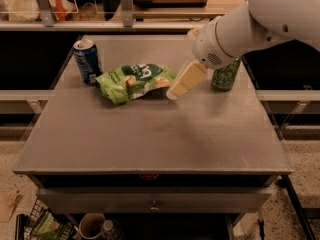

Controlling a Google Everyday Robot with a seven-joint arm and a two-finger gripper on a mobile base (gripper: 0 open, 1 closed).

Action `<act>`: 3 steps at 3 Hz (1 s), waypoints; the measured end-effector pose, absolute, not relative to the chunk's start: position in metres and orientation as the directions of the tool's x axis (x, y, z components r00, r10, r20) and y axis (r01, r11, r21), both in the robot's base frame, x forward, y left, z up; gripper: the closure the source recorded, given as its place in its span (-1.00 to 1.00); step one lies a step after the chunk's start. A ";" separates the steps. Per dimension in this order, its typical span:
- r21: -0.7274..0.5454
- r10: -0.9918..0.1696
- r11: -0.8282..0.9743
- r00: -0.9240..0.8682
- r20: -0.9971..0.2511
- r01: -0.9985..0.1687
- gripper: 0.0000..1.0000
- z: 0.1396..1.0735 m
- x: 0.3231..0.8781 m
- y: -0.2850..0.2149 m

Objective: Pick green rice chip bag

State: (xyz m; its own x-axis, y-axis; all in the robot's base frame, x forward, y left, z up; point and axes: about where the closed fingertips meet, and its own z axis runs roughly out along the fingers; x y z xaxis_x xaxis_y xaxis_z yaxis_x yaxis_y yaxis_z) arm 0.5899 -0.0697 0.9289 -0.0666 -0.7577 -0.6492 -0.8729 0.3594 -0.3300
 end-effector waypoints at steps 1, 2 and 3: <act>-0.337 -0.758 0.323 -0.028 -0.652 -0.884 -1.00 0.919 0.594 -0.056; -0.279 -0.764 0.309 -0.062 -0.642 -0.909 -1.00 0.902 0.610 -0.035; -0.181 -0.760 0.332 -0.149 -0.633 -0.926 -1.00 0.881 0.624 -0.020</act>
Offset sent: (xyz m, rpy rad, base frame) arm 0.0400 0.0628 -0.0496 0.0006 0.1768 0.0543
